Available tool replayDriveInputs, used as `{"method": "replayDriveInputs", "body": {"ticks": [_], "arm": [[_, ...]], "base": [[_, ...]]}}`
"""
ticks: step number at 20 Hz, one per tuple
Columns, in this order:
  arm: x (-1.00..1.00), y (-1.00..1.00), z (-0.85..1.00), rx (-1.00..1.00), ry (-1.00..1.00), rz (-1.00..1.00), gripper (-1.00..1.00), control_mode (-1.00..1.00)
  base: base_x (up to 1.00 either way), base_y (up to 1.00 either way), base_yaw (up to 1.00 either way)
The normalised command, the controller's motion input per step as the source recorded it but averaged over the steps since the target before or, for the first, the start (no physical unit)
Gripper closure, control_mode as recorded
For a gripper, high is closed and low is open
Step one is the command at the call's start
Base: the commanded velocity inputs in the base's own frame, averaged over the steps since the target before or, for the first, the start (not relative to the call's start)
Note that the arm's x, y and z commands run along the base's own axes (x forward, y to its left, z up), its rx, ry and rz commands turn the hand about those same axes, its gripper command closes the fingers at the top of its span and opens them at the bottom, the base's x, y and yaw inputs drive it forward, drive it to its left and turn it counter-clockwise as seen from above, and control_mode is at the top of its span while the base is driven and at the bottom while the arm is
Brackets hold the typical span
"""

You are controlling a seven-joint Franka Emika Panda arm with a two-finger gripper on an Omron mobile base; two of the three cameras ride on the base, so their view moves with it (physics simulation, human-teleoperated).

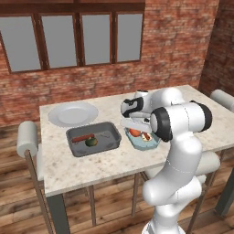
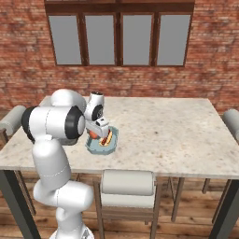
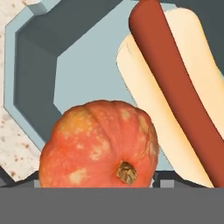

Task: Place one cooked food and one vegetable from the large plate to each tupperware container.

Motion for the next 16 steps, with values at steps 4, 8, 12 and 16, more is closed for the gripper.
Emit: {"method": "replayDriveInputs", "body": {"ticks": [4, 8, 12, 16], "arm": [[0.0, 0.0, 0.0, 0.0, 0.0, -0.01, -1.0, -1.0], [-0.03, 0.0, 0.0, 0.0, 0.0, -0.02, -1.0, -1.0], [-0.1, 0.0, 0.0, 0.0, 0.0, 0.0, -1.0, -1.0], [-0.11, -0.01, 0.03, 0.0, 0.0, -0.01, -1.0, -1.0]], "base": [[0.0, 0.0, 0.0], [0.0, 0.0, 0.0], [0.0, 0.0, 0.0], [0.0, 0.0, 0.0]]}}
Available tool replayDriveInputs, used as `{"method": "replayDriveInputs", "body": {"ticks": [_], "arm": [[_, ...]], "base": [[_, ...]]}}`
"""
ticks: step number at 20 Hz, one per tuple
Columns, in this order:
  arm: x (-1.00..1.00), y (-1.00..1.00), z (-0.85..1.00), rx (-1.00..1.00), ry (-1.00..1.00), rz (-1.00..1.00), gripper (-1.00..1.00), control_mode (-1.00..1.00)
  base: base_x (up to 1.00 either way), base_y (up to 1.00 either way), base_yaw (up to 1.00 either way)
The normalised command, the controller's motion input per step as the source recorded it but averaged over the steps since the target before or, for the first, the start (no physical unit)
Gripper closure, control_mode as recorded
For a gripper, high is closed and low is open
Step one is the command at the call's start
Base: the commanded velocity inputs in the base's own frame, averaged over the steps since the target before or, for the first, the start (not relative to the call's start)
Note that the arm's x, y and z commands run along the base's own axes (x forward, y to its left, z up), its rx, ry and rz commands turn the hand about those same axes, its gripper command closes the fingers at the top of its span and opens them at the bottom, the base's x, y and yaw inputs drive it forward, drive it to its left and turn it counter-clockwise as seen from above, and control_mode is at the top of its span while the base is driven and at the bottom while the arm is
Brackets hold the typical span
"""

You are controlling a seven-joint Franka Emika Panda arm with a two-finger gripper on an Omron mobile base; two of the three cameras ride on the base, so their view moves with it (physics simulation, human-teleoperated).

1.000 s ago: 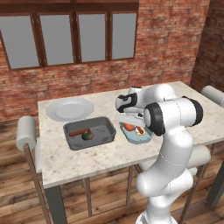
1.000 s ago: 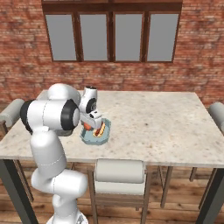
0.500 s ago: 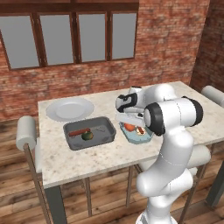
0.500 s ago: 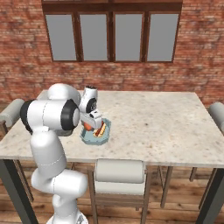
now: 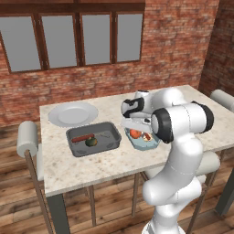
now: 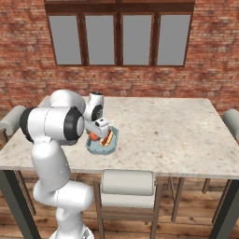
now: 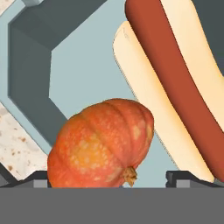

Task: Place one cooked food and one vegetable from the large plate to each tupperware container.

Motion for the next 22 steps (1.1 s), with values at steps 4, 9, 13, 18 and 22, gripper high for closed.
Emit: {"method": "replayDriveInputs", "body": {"ticks": [4, 9, 13, 18, 22], "arm": [[-0.29, -0.03, 0.35, 0.0, 0.0, -0.01, -1.0, -1.0], [-0.39, -0.11, 0.21, 0.0, 0.0, 0.0, -1.0, -1.0], [-0.54, -0.18, 0.34, 0.0, 0.0, 0.0, -1.0, -1.0], [-0.8, -0.08, 0.63, 0.0, 0.0, 0.0, -1.0, -1.0], [-0.99, 0.03, 0.71, 0.0, 0.0, 0.11, -1.0, -1.0]], "base": [[0.0, 0.0, 0.0], [0.0, 0.0, 0.0], [0.0, 0.0, 0.0], [0.0, 0.0, 0.0], [0.0, 0.0, 0.0]]}}
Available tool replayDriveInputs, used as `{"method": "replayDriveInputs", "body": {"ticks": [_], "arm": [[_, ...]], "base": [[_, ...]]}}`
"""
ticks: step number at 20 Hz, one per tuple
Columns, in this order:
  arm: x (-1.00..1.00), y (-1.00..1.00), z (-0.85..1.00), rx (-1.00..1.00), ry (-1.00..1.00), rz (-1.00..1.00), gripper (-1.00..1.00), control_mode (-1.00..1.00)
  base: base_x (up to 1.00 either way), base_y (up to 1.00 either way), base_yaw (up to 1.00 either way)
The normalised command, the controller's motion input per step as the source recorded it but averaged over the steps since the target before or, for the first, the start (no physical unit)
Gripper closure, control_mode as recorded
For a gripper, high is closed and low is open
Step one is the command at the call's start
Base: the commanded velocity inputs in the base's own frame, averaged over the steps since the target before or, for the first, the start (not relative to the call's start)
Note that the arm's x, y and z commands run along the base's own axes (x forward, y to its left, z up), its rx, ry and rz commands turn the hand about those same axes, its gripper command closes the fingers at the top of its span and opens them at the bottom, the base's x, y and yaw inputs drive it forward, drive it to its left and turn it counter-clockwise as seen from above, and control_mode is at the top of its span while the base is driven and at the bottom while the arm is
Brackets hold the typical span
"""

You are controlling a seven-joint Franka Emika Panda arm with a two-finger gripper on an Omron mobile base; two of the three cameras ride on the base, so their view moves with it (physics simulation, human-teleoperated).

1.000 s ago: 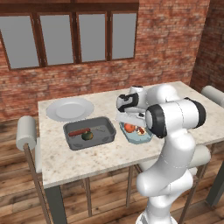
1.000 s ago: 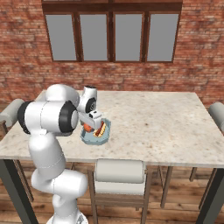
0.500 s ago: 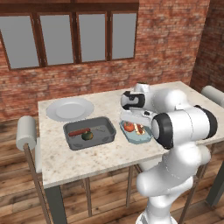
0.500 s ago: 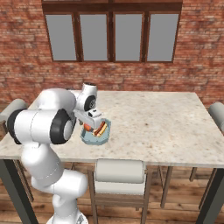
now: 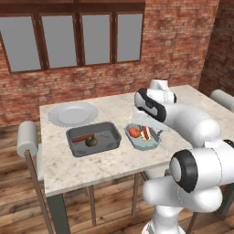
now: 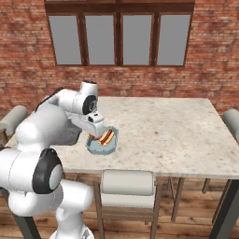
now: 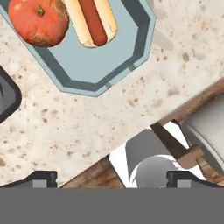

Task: Place one cooked food and one vegetable from the large plate to each tupperware container.

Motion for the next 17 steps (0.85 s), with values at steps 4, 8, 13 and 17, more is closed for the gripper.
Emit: {"method": "replayDriveInputs", "body": {"ticks": [4, 8, 13, 17], "arm": [[-1.0, 0.27, 0.53, -0.01, 0.0, 0.33, -1.0, -1.0], [-1.0, 0.3, 0.54, -0.05, -0.1, 0.39, -1.0, -1.0], [-1.0, 0.18, 0.66, -0.06, -0.19, 0.36, -1.0, -1.0], [-1.0, 0.21, 0.59, -0.05, -0.2, 0.33, -1.0, -1.0]], "base": [[0.0, 0.0, 0.0], [0.0, 0.0, 0.0], [0.0, 0.0, 0.0], [0.0, 0.0, 0.0]]}}
